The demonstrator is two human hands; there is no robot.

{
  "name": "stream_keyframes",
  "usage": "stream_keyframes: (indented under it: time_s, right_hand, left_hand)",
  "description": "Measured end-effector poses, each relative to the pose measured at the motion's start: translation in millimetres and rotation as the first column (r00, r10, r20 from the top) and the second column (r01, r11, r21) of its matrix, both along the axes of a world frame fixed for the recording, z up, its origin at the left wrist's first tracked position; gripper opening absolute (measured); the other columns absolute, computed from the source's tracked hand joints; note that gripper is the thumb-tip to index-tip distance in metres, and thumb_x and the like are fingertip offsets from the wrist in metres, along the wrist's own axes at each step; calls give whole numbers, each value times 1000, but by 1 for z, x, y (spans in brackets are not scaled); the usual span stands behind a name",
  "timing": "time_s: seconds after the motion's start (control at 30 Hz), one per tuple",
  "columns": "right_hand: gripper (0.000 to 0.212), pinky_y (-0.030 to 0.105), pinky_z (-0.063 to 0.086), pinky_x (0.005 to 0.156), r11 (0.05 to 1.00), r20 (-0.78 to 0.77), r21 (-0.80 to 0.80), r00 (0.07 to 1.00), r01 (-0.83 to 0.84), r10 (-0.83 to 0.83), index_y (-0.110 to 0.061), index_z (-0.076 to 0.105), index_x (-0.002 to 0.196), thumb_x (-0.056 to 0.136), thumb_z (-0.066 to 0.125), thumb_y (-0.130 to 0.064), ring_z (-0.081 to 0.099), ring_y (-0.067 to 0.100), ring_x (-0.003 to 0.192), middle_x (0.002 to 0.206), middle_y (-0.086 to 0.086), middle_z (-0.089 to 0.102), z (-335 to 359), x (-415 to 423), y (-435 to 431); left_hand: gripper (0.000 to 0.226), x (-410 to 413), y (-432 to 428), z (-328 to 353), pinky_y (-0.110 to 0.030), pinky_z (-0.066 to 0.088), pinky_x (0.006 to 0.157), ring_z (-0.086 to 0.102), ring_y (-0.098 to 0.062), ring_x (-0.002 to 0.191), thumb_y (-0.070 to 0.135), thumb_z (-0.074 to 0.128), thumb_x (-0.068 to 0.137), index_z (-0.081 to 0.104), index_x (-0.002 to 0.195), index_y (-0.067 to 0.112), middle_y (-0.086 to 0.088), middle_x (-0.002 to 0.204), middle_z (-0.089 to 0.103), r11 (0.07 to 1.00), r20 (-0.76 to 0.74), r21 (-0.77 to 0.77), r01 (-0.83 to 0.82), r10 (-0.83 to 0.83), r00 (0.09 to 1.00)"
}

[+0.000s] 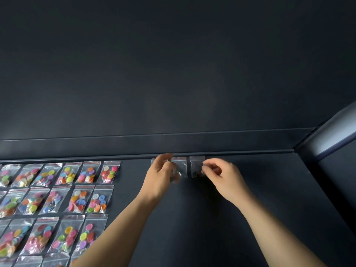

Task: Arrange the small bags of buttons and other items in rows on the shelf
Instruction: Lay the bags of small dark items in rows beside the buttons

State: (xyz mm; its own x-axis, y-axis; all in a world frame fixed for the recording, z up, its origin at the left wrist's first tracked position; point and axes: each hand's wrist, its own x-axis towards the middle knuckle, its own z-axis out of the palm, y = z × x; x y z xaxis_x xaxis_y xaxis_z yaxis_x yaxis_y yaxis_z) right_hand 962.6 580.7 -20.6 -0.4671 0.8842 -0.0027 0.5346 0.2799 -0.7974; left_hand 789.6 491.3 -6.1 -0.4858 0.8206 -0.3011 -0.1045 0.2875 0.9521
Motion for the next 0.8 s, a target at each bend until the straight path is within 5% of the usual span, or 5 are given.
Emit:
stream_keyframes:
  time_s: [0.07,0.17,0.33,0.57,0.8]
  right_hand:
    - [10,18,48,60,955,-183,-296,983,-25,-31,-14,70,89,90,65,-23,61,8,66,82,0,71,11,1,-9]
    - [14,25,52,65,864,-340,-486,939,-130,-50,-8,70,87,87,68,-22,64,13,69,77,3,71,21,0,-21]
    - [5,25,54,68,875,-410,-481,897,-59,-165,-9,67,85,84,71,-12,64,13,70,72,0,68,23,1,-21]
    - [4,27,54,66,873,-423,-485,886,-45,-189,-7,66,85,84,70,-6,64,15,66,70,3,68,24,13,-10]
    - [15,36,58,78,836,-443,-547,864,-48,-239,-6,57,89,84,64,7,68,21,75,81,11,67,20,28,-3]
  left_hand:
    - [27,6,1,8,-37,52,91,62,-19,72,0,43,94,55,118,5,-8,82,64,994,287,103,-37,6,958]
    - [25,17,5,14,-34,50,83,64,-20,85,3,52,95,58,119,8,-7,99,72,983,359,181,14,-79,930]
    - [28,29,9,11,-28,48,76,63,-15,77,5,46,97,56,123,10,-4,112,70,971,430,218,95,-183,884]
    - [34,34,10,7,-27,55,80,66,-17,97,0,60,87,58,119,12,-7,114,68,974,418,188,128,-197,887]
    - [5,37,13,2,-31,59,74,67,-18,76,-1,64,87,59,89,2,-11,78,66,973,280,61,224,-232,931]
